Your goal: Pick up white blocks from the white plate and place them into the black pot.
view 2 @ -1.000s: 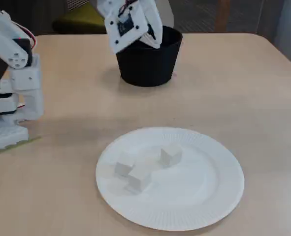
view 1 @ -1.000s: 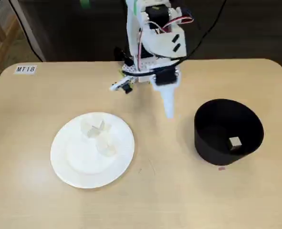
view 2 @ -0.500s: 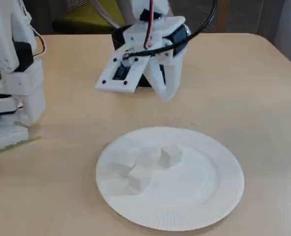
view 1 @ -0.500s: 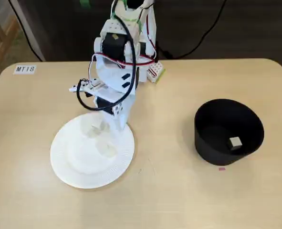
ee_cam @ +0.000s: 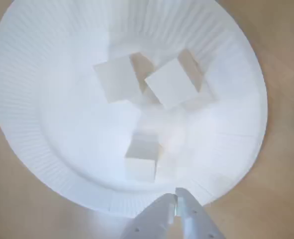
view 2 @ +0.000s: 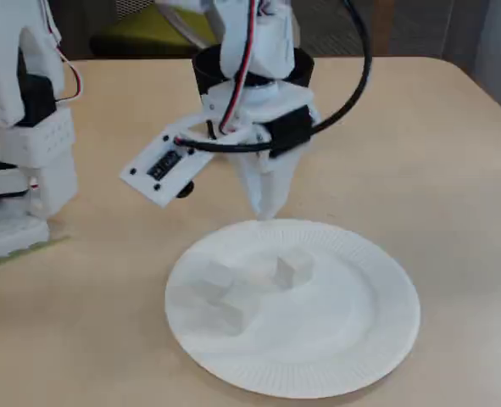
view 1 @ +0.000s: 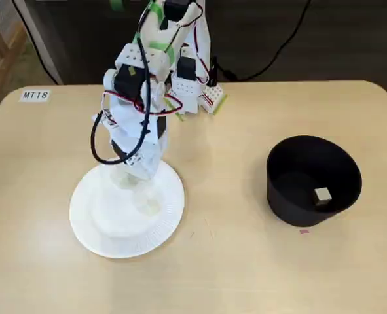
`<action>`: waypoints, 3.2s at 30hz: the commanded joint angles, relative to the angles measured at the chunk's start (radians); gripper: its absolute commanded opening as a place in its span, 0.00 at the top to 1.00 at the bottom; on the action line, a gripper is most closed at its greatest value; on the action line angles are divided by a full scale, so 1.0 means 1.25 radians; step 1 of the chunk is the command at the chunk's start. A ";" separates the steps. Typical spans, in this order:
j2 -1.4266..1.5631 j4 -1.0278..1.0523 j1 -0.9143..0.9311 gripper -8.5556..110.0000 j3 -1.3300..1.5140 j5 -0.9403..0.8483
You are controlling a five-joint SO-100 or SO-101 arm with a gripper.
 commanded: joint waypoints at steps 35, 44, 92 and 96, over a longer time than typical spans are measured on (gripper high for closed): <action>-0.171 -0.196 -0.037 0.79 -0.050 0.000; -0.199 -0.301 -0.026 0.95 -0.050 -0.031; 0.373 -0.351 -0.875 0.69 0.193 -0.453; 0.377 -0.357 -0.855 0.65 0.193 -0.459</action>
